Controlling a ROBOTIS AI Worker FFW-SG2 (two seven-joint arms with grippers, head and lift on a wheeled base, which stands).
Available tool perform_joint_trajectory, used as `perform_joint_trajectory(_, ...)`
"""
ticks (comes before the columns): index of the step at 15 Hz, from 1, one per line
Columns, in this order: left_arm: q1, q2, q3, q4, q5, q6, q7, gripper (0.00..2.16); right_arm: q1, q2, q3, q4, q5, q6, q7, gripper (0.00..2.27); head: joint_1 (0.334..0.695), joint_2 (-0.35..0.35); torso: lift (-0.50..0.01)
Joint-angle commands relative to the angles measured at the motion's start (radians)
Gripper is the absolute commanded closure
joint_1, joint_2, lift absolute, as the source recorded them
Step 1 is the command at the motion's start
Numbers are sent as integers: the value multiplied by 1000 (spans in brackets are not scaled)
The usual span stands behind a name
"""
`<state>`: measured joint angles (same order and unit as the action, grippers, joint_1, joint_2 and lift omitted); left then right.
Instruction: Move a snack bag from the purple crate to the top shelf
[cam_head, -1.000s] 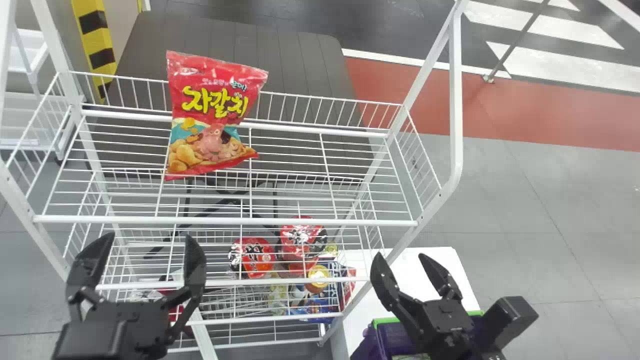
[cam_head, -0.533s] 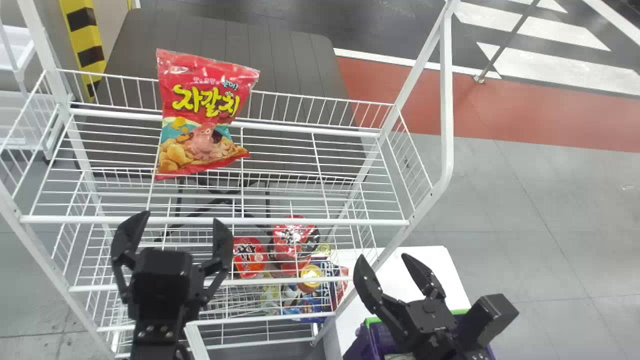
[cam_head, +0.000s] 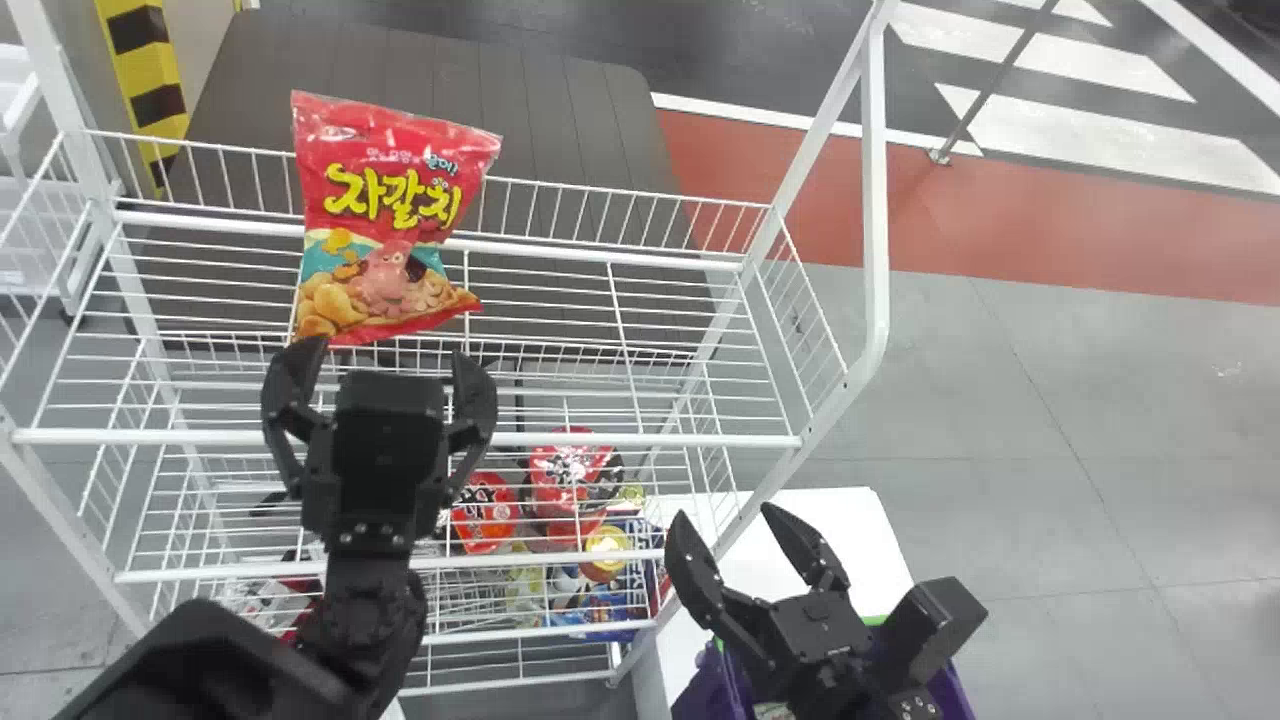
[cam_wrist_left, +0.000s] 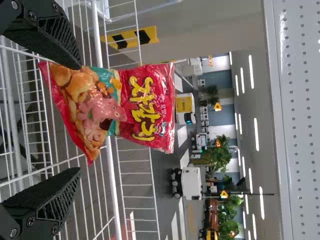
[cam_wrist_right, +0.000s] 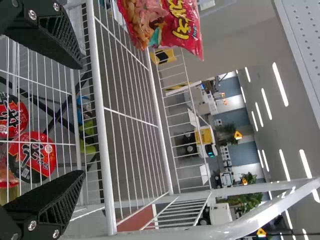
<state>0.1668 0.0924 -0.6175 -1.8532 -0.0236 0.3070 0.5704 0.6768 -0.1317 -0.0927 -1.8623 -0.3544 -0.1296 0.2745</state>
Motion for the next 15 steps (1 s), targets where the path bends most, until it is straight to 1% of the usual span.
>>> perform_joint_trajectory(1, -35, -36, -7, 17, 2, 82, 14, 97, 1, 0, 4, 0, 2, 0, 0, 60, 695, -307, 0)
perform_joint_trajectory(5, -81, -95, -18, 84, -3, 103, 23, 103, 7, 0, 10, -3, 2, 0, 0, 60, 695, -322, 0)
perform_joint_trajectory(8, -125, -95, -18, 143, -1, 106, 46, 110, 17, 0, 13, -11, 6, 0, 2, 60, 695, -325, 0)
perform_joint_trajectory(11, -188, -95, -16, 210, 19, 106, 111, 130, 27, 0, 13, -21, 6, 0, 3, 60, 695, -303, 0)
perform_joint_trajectory(15, -243, -95, -18, 253, 77, 106, 155, 140, 29, 0, 24, -23, 14, 0, 3, 60, 695, -277, 0)
